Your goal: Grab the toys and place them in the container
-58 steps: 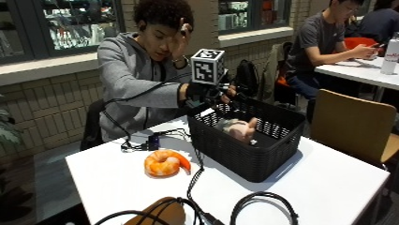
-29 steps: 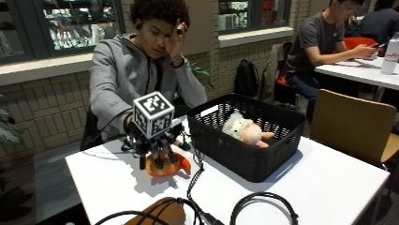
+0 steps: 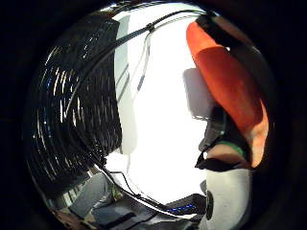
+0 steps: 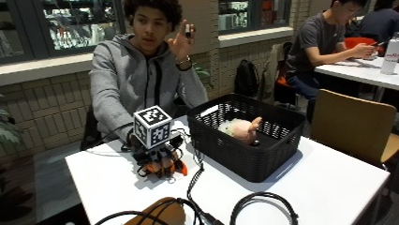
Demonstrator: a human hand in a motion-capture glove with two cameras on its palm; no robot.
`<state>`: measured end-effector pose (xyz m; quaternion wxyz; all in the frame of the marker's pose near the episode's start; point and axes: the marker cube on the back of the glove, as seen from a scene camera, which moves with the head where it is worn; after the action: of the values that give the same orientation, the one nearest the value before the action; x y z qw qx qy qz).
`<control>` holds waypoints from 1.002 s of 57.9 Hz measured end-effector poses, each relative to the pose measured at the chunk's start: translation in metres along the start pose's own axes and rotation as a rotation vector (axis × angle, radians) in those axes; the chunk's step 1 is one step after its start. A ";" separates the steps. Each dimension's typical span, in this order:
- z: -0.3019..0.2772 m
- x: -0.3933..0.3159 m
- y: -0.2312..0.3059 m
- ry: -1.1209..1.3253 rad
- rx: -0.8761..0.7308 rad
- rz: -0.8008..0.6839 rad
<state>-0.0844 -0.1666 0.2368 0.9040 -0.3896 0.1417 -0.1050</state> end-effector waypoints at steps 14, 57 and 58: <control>-0.069 0.001 0.010 -0.130 0.248 -0.082; -0.179 -0.195 -0.098 0.162 0.140 -0.462; -0.177 -0.186 -0.100 0.160 0.144 -0.455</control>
<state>-0.3269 -0.2974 0.2260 0.8683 -0.3366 0.1136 -0.3461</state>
